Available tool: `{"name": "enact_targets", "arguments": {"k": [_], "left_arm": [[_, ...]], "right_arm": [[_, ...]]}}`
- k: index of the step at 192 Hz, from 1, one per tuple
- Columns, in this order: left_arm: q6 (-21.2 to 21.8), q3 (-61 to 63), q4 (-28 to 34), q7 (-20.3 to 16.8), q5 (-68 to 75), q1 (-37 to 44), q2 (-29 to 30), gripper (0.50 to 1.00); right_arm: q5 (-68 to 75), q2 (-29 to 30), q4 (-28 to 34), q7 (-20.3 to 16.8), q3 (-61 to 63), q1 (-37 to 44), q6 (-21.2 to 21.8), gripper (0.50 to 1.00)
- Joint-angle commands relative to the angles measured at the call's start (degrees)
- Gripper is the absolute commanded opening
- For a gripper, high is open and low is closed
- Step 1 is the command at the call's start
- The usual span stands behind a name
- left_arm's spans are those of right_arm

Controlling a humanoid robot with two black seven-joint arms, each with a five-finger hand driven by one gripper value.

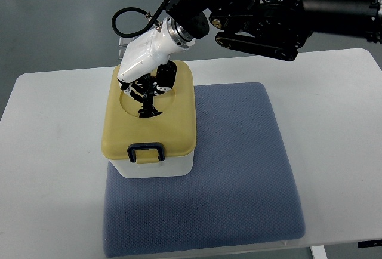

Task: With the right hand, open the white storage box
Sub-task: 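Lower the right hand and grasp the black handle on the lid, then lift the yellow lid off the white box with the right hand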

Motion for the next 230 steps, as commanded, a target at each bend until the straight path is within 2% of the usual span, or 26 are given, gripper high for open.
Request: {"name": "enact_targets", "arguments": {"k": [1,59,126,175,230], "left_arm": [[0.1,0.0,0.0,0.0,0.1,0.0,0.0,1.000],[0.0,0.0,0.0,0.0,0.1,0.0,0.0,1.000],[0.0,0.0,0.0,0.0,0.0,0.0,0.0,1.000],[0.1,0.0,0.0,0.0,0.0,0.0,0.0,1.000],[0.1,0.0,0.0,0.0,0.0,0.0,0.0,1.000]], "right_arm": [[-0.1,0.0,0.1,0.0,0.0,-0.3,-0.1,0.500],[-0.1,0.0,0.0,0.0,0.4,-0.5,-5.4,0.500],[-0.1,-1.5,0.0,0.0,2.6,1.2,-6.5,0.500],[-0.1,-5.1,0.6,0.0,4.4,1.5,-6.6,0.500],[-1.7,-14.9,4.1,0.0,4.7,1.1,-6.5,0.500]]}}
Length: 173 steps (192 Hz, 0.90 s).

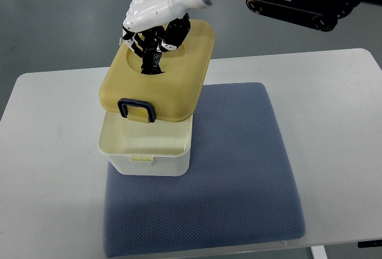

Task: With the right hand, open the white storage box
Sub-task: 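Lift the yellow lid off the white box with the right hand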

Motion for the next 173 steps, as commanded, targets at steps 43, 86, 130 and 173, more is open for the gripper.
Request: {"name": "enact_targets", "arguments": {"k": [43,86,130,173], "left_arm": [[0.0,0.0,0.0,0.0,0.1,0.0,0.0,1.000],[0.0,0.0,0.0,0.0,0.0,0.0,0.0,1.000],[0.0,0.0,0.0,0.0,0.0,0.0,0.0,1.000],[0.1,0.0,0.0,0.0,0.0,0.0,0.0,1.000]], "right_arm": [[-2.5,-12.7,1.6,0.0,1.1,-4.5,0.1,0.500],[-5.2,-21.3,1.6,0.0,5.8,-12.6,0.1,0.500],[-7.8,-26.3,1.7,0.0,7.2,-19.1,-3.5,0.500],[-11.7,-26.8,2.1,0.0,9.7,-25.6,-7.0,0.500]]}}
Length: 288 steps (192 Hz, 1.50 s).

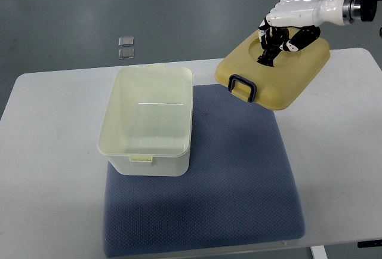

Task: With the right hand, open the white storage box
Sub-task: 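Lift the yellow lid off the white box with the right hand, then lower the lid onto the mat beside the box with the right hand, then open the right hand and release the lid handle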

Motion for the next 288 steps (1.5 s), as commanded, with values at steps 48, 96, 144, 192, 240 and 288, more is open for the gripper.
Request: {"name": "enact_targets", "arguments": {"k": [48,96,144,192,240,288], "left_arm": [[0.1,0.0,0.0,0.0,0.1,0.0,0.0,1.000],[0.1,0.0,0.0,0.0,0.1,0.0,0.0,1.000],[0.0,0.0,0.0,0.0,0.0,0.0,0.0,1.000],[0.0,0.0,0.0,0.0,0.0,0.0,0.0,1.000],[0.0,0.0,0.0,0.0,0.1,0.0,0.0,1.000],[0.0,0.0,0.0,0.0,0.1,0.0,0.0,1.000]], "right_arm": [[-2.5,4.4,0.7,0.0,3.1,-6.9,-1.2,0.500],[-4.4,6.3,4.3,0.0,3.1,-8.5,-1.2,0.500],[-6.5,7.9,5.6,0.0,3.1,-11.9,-2.3,0.500],[-6.9,9.0,5.1,0.0,3.3,-13.7,-4.2,0.825],[-6.6,8.7,3.8,0.0,5.5,-14.1,-3.6,0.926],[-6.0,8.0,1.2,0.0,15.4,-13.1,6.8,0.907]]}}
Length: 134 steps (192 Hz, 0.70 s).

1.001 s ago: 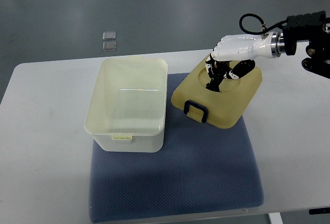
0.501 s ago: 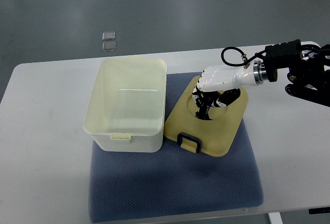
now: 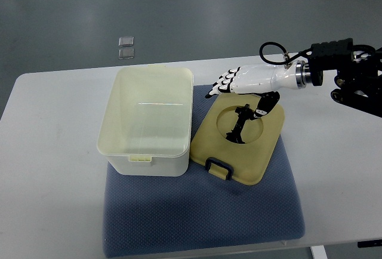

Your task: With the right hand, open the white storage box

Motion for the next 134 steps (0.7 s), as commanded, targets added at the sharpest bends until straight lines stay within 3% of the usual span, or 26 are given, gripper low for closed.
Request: {"name": "enact_targets", "arguments": {"k": [1,37,52,80,102,134], "left_arm": [[0.0,0.0,0.0,0.0,0.1,0.0,0.0,1.000],[0.0,0.0,0.0,0.0,0.0,0.0,0.0,1.000],[0.0,0.0,0.0,0.0,0.0,0.0,0.0,1.000],[0.0,0.0,0.0,0.0,0.0,0.0,0.0,1.000],[0.0,0.0,0.0,0.0,0.1,0.0,0.0,1.000],[0.1,0.0,0.0,0.0,0.1,0.0,0.0,1.000]], "right_arm": [[0.4,0.0,-1.9,0.0,5.6,0.3,6.3,0.907],[16.2,1.0,-11.1,0.0,19.6,-2.4,20.4,0.903],[28.0,2.0,-14.1,0.0,24.2,-4.8,23.5,0.901],[49.1,5.4,-18.1,0.0,32.0,-10.2,21.7,0.901],[60.9,8.0,-21.4,-9.2,37.8,-13.2,15.9,0.903],[65.7,12.5,-25.1,-17.6,44.0,-16.1,9.2,0.903]]}}
